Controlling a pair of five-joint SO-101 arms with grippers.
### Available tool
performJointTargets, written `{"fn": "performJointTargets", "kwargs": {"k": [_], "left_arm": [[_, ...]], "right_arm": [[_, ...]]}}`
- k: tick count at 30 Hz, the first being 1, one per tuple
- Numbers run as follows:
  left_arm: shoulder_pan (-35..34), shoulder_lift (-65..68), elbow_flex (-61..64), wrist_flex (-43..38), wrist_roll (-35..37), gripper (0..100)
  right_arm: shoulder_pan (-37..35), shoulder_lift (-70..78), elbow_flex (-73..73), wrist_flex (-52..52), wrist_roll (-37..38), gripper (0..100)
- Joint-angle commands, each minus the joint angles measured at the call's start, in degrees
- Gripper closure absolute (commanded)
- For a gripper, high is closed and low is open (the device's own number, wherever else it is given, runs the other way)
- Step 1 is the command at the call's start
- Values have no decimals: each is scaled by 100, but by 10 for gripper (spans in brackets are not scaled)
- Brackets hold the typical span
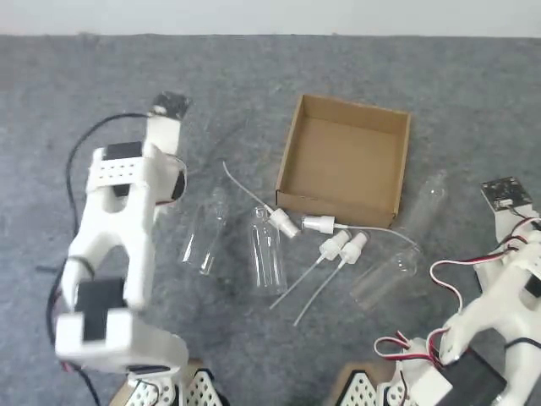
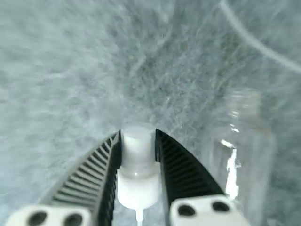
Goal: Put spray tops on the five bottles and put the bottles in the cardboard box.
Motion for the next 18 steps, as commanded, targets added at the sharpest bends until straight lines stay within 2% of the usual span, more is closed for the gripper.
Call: {"fn": "performJointTargets", "kwargs": {"k": [1,5,7,11,18], "left_arm": [[9,-1618,-189,484,141,989],[44,-2681,-180,993,185,989],[44,-3015,-171,1099,193,988],[141,-3323,207,1055,202,988],[229,-3815,1147,563,396,988]], "right_arm": [[22,-462,-510,-101,35,702],[22,-743,-747,-48,-413,700],[-75,-769,-897,110,-387,699],[-365,-470,-1266,444,-325,699],[-374,752,-1873,611,-316,703]]}}
